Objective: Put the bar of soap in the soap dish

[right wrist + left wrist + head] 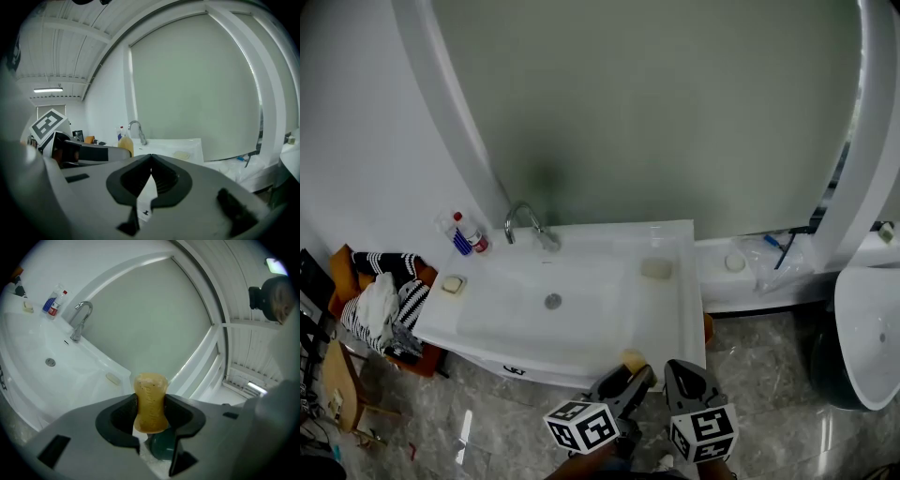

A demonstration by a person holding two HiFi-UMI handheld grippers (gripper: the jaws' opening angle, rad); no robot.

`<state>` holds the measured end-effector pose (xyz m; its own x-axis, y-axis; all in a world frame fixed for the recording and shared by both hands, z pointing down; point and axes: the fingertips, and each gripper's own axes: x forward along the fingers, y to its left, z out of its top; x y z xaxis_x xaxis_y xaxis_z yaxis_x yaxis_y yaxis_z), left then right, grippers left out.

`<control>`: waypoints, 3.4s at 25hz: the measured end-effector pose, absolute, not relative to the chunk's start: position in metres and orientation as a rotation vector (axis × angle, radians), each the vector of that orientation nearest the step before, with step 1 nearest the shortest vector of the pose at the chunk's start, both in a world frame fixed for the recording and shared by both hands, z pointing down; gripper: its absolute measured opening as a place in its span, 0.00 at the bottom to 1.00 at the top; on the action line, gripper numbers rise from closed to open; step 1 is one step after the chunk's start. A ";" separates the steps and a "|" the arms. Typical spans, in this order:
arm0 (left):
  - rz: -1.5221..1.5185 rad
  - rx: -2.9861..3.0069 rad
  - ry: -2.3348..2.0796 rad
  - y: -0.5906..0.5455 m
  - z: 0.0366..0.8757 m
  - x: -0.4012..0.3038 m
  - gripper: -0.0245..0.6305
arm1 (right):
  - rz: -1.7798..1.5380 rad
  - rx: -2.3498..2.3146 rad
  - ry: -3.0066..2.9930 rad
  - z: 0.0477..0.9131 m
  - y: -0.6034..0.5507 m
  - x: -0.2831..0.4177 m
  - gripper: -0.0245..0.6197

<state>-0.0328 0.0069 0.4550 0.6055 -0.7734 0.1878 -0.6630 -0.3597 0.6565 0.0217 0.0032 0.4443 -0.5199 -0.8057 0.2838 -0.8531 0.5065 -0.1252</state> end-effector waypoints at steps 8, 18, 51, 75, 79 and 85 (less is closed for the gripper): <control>-0.173 2.142 -1.054 -0.043 0.458 -0.052 0.32 | 0.379 1.485 -2.497 0.450 -0.043 0.002 0.06; -0.118 2.228 -0.917 -0.089 0.453 -0.076 0.32 | 0.340 1.603 -2.415 0.444 -0.082 -0.028 0.06; 0.138 2.452 -0.904 -0.180 0.448 -0.061 0.32 | 0.337 1.632 -2.412 0.449 -0.169 -0.018 0.05; 0.801 2.644 -1.055 -0.283 0.492 0.005 0.32 | 0.464 1.311 -2.539 0.488 -0.262 0.037 0.06; 0.953 2.664 -1.069 -0.297 0.503 0.008 0.32 | 0.484 1.278 -2.550 0.495 -0.270 0.041 0.06; 1.204 2.730 -0.976 -0.310 0.523 0.013 0.32 | 0.518 1.282 -2.537 0.503 -0.276 0.047 0.06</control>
